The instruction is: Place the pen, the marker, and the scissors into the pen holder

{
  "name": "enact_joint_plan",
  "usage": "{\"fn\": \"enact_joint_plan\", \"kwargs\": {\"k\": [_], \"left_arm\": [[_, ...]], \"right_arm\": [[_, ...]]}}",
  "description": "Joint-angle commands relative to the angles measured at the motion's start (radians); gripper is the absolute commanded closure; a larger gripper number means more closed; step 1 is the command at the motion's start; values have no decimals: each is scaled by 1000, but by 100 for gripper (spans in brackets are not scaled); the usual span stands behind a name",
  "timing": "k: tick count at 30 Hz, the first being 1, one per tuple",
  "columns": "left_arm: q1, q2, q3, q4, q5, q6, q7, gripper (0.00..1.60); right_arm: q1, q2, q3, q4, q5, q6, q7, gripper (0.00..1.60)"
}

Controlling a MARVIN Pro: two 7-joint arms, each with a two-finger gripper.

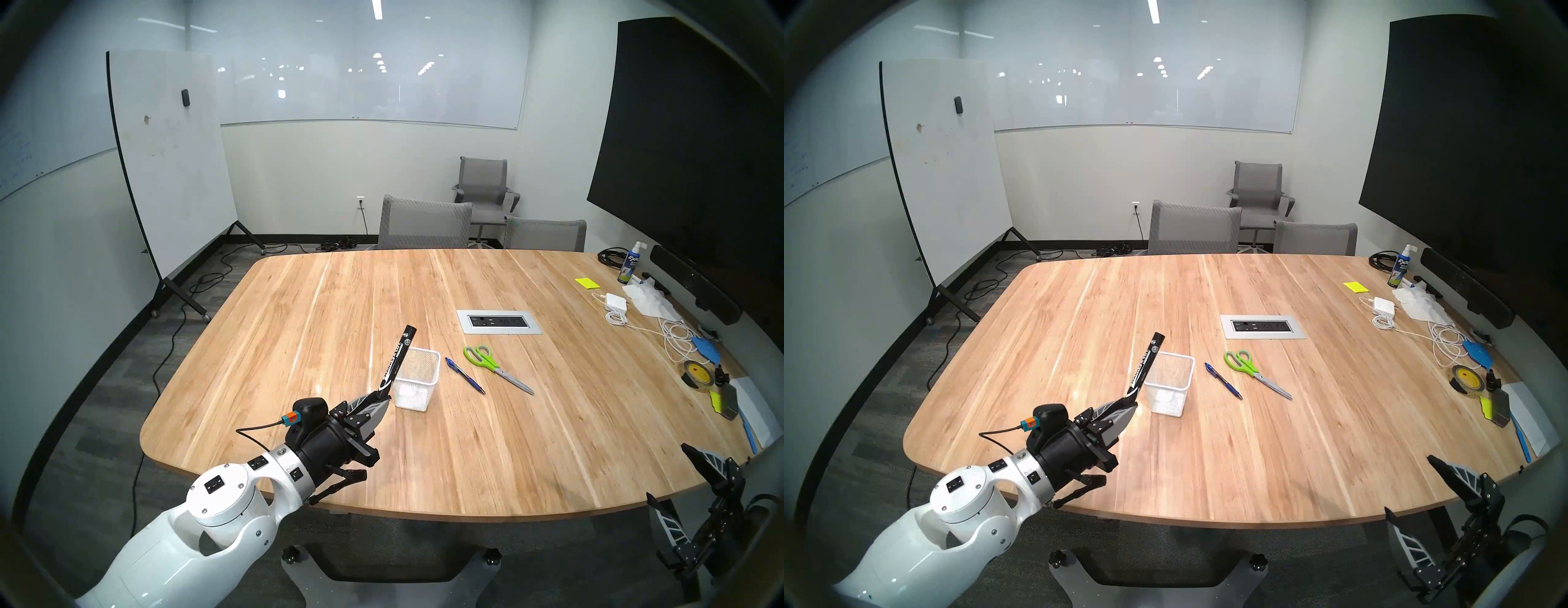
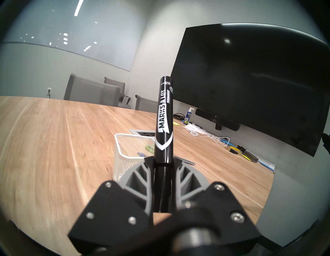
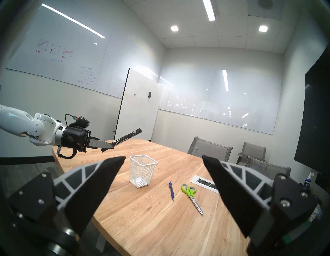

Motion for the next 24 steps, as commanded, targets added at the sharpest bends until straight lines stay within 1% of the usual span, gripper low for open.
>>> {"fn": "enact_joint_plan", "kwargs": {"k": [1, 4, 6, 9, 14, 18, 24], "left_arm": [[-59, -40, 23, -10, 4, -7, -10, 160], [-48, -36, 12, -16, -8, -13, -9, 160], [-40, -32, -8, -19, -20, -19, -5, 160], [-28, -20, -62, -33, -54, -35, -3, 160], [-2, 8, -121, -37, -90, -47, -23, 160], [19, 13, -137, -24, -104, -58, -39, 160], [27, 11, -137, -14, -106, -62, -46, 160]], "right_arm": [[3, -2, 1, -8, 14, 1, -1, 0], [3, -2, 1, -8, 14, 1, -1, 0], [2, -2, 1, -8, 14, 1, -1, 0], [3, -2, 1, -8, 13, 1, -2, 0], [2, -2, 1, -8, 13, 1, -2, 0], [2, -2, 1, -8, 15, 1, -1, 0], [2, -2, 1, -8, 15, 1, -1, 0]]}}
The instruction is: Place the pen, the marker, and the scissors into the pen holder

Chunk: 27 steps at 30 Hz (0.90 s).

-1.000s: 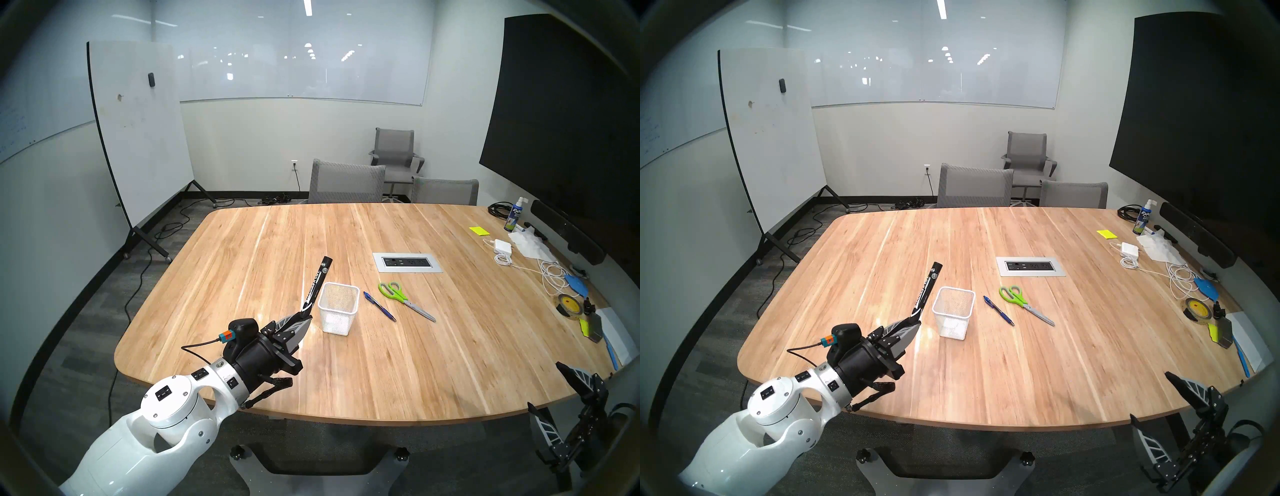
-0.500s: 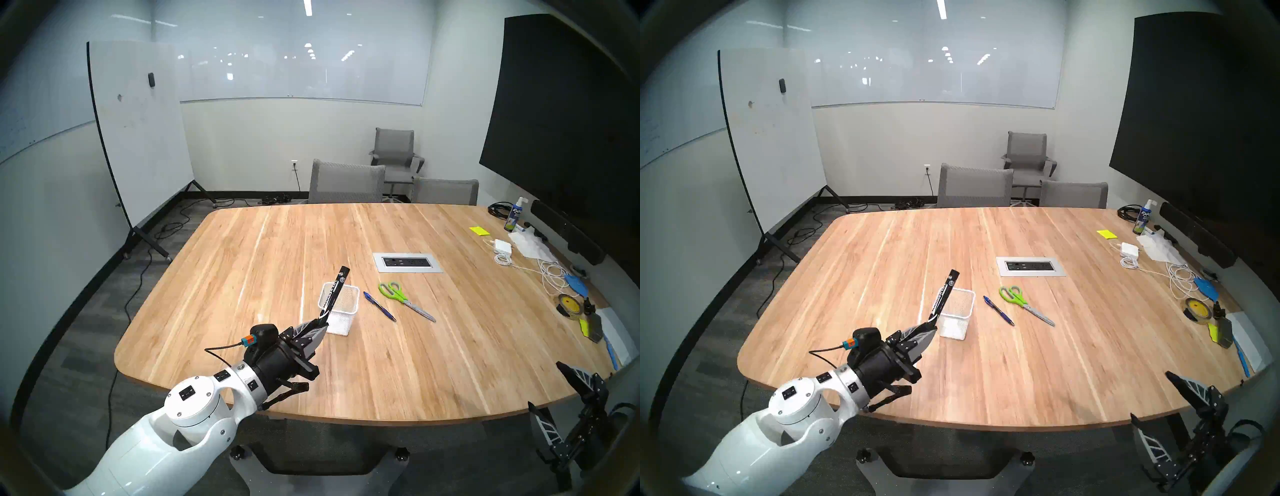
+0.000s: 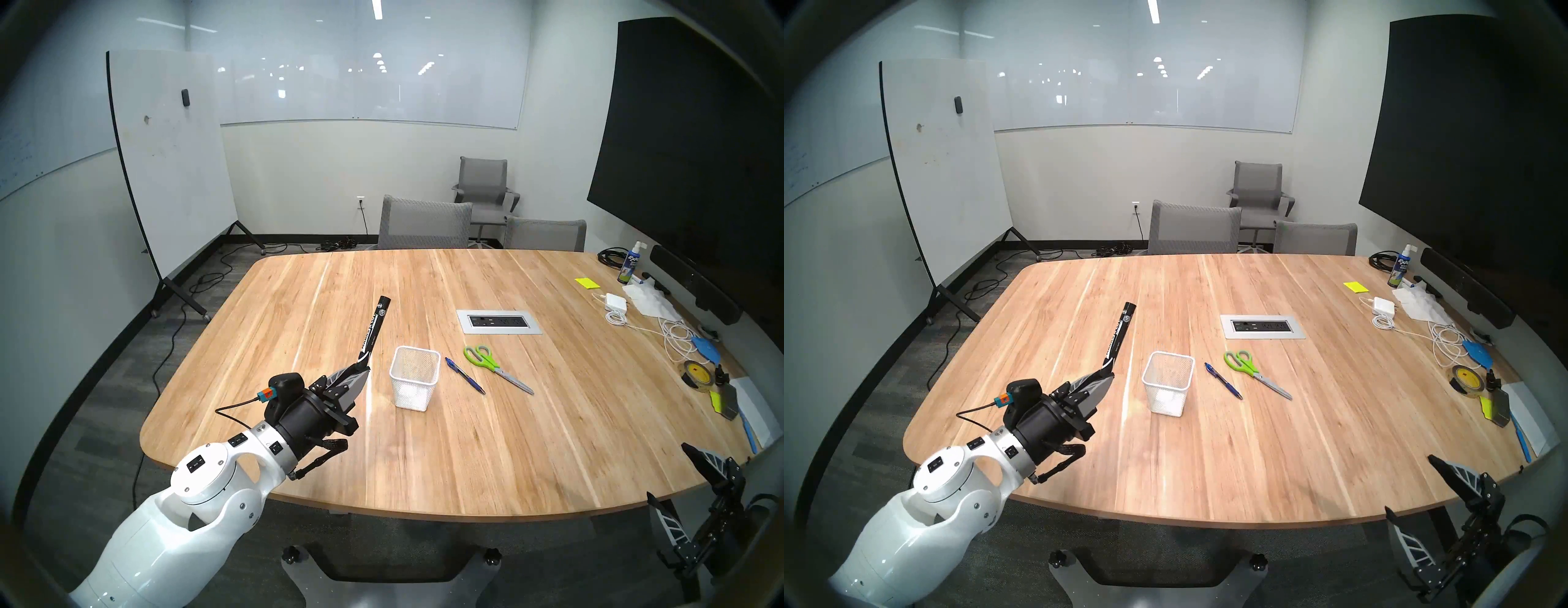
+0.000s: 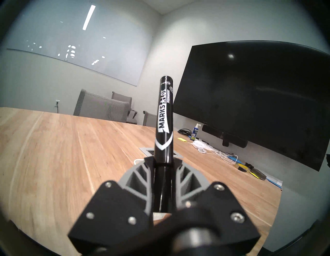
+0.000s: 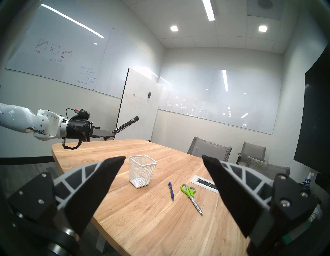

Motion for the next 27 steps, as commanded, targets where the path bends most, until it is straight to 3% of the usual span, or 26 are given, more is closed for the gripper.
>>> {"fn": "enact_joint_plan", "kwargs": {"k": [1, 27], "left_arm": [[17, -2, -14, -9, -14, -21, -10, 160], [19, -7, -29, -6, -44, -14, 19, 160]], "right_arm": [[2, -2, 1, -8, 15, 0, 1, 0], [2, -2, 1, -8, 15, 0, 1, 0]]}}
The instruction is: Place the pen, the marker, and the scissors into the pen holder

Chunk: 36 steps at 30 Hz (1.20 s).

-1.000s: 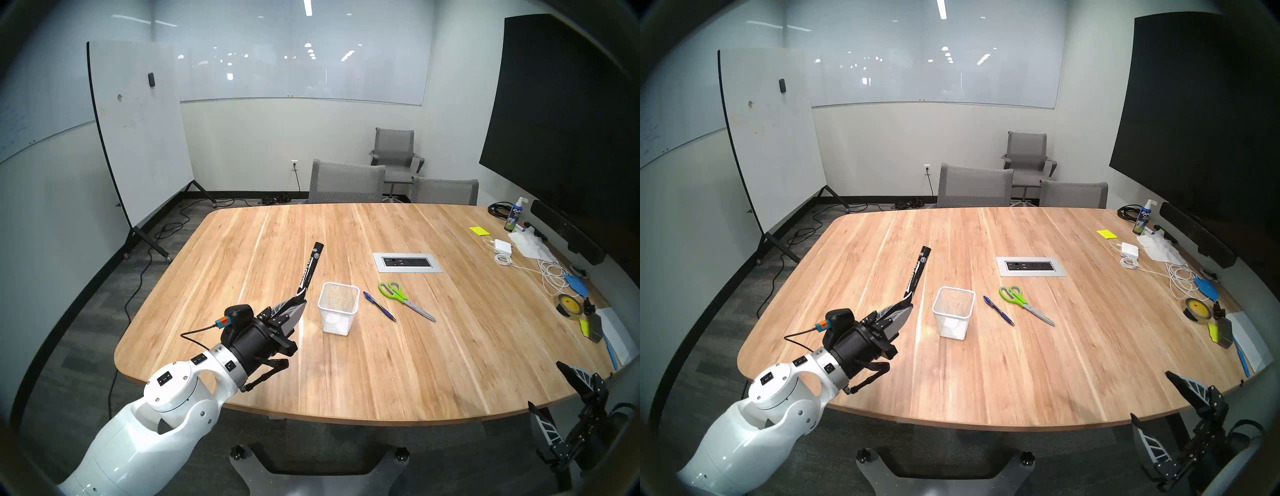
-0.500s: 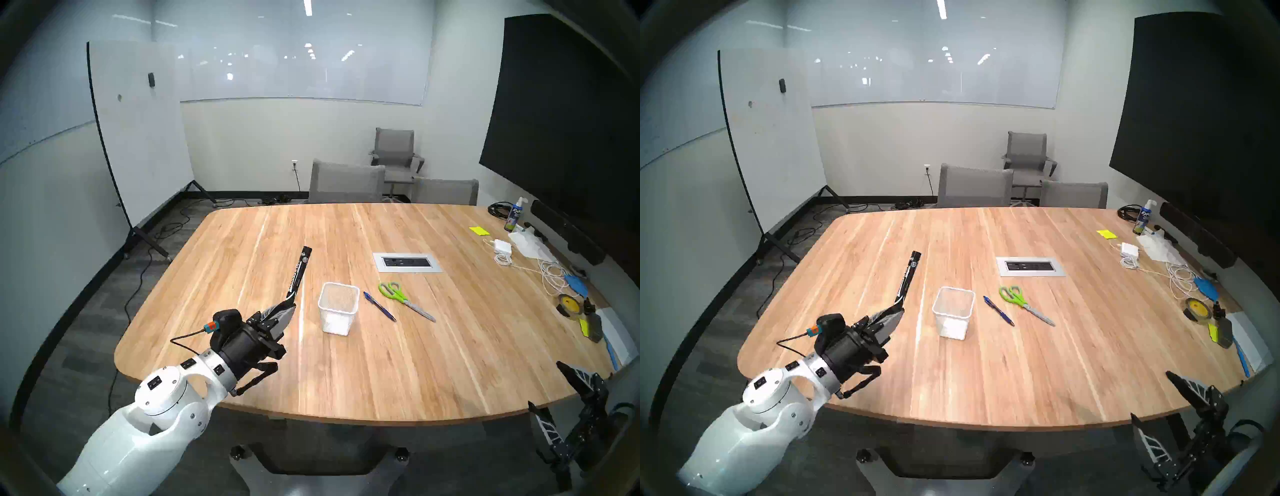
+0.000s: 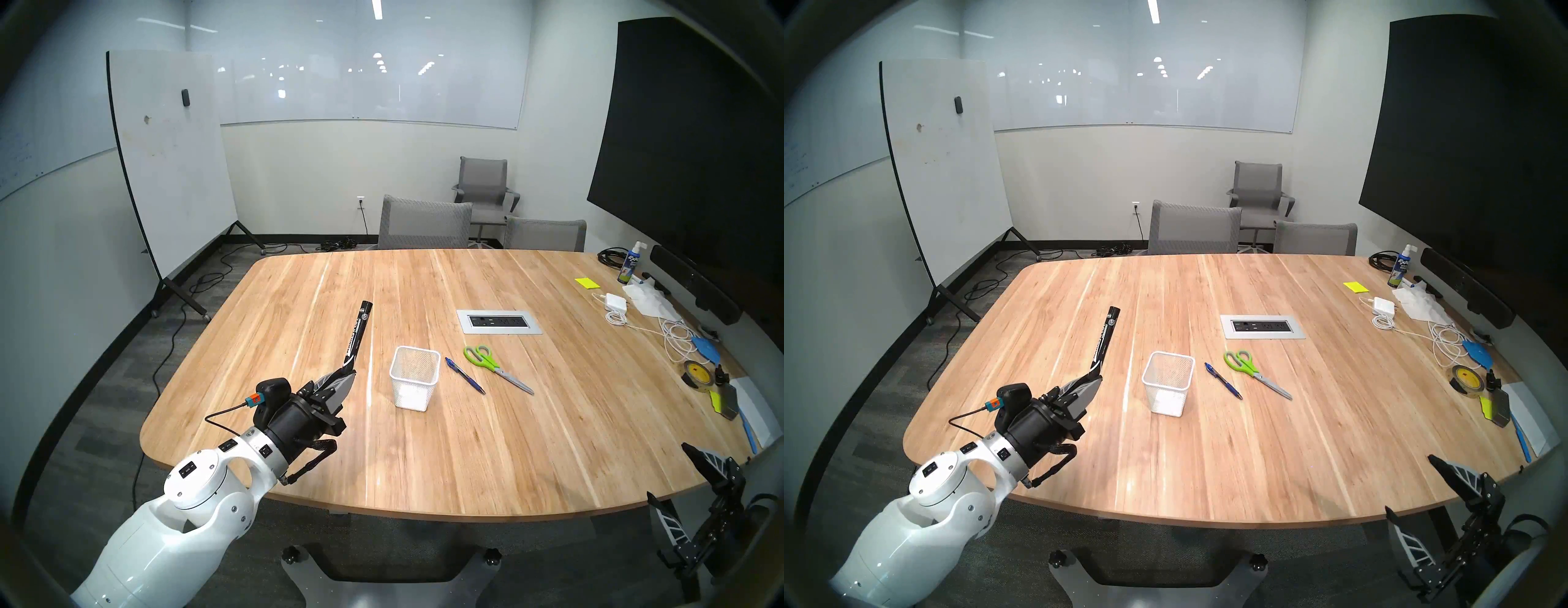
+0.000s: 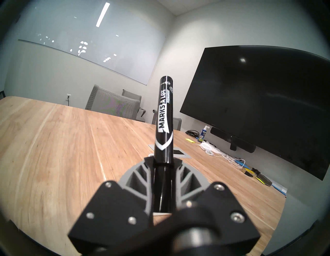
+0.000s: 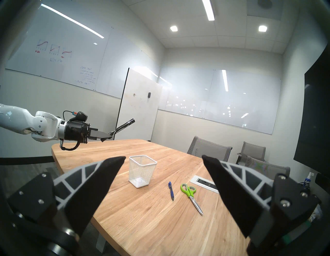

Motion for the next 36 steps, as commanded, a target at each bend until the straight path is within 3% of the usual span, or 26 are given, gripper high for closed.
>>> {"fn": "enact_joint_plan", "kwargs": {"k": [1, 15, 36], "left_arm": [[-5, 1, -2, -19, -1, -6, -8, 160], [-5, 0, -3, -18, -1, -5, -9, 160], [-6, -1, -4, -18, -1, -5, -11, 160]], "right_arm": [[2, -2, 0, -8, 14, 0, 1, 0], [38, 42, -4, 31, 23, -10, 32, 0], [65, 165, -18, 138, 181, 14, 194, 0]]}}
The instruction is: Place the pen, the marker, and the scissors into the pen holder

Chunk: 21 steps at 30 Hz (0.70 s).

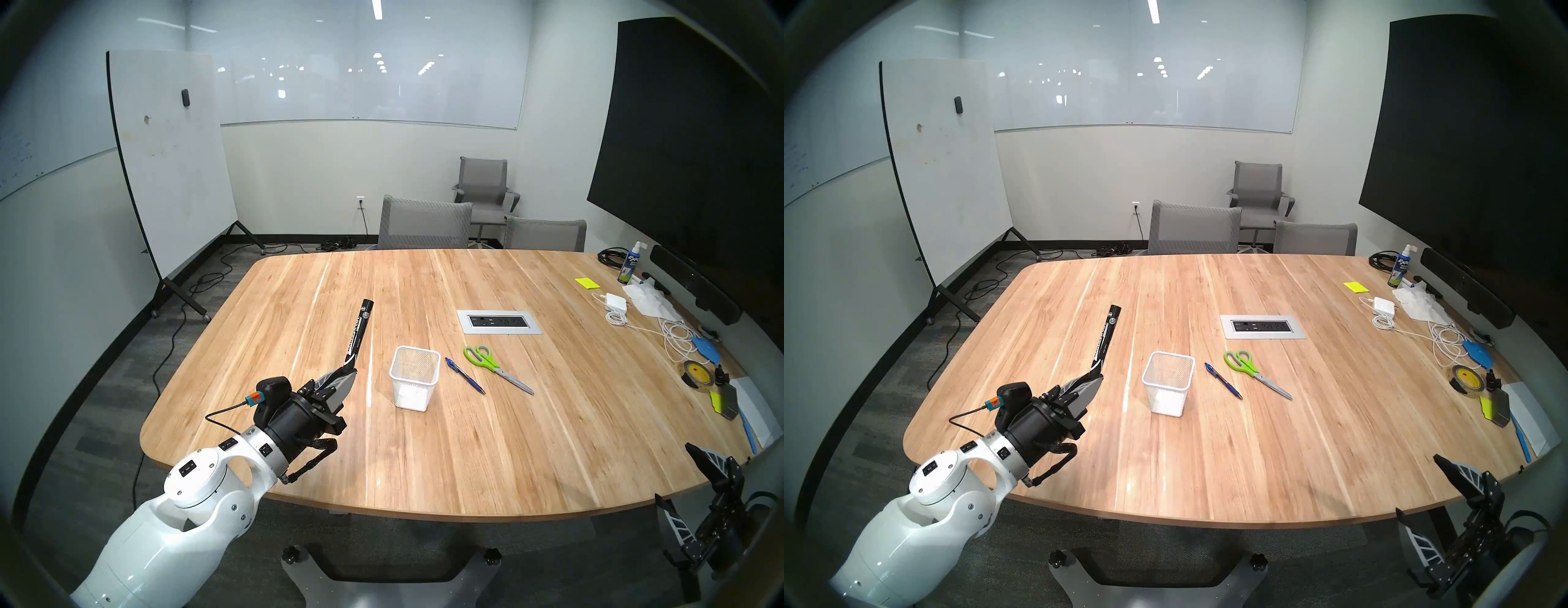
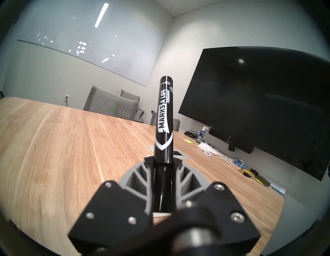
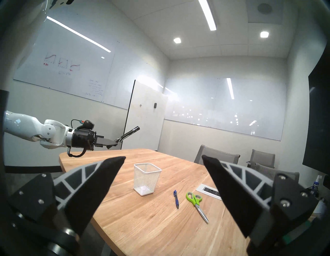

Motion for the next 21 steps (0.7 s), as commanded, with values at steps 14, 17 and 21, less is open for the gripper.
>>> {"fn": "enact_joint_plan", "kwargs": {"k": [14, 17, 21], "left_arm": [[-2, 0, -3, -18, 2, -5, -1, 160], [-3, 0, -3, -18, 2, -5, -1, 160], [-3, 0, -3, -17, 2, -4, -1, 160]], "right_arm": [[-32, 186, -30, 58, 129, -9, 115, 0], [-47, 220, -39, 67, 143, -26, 110, 0], [-69, 266, -48, 76, 156, -41, 100, 0]]}}
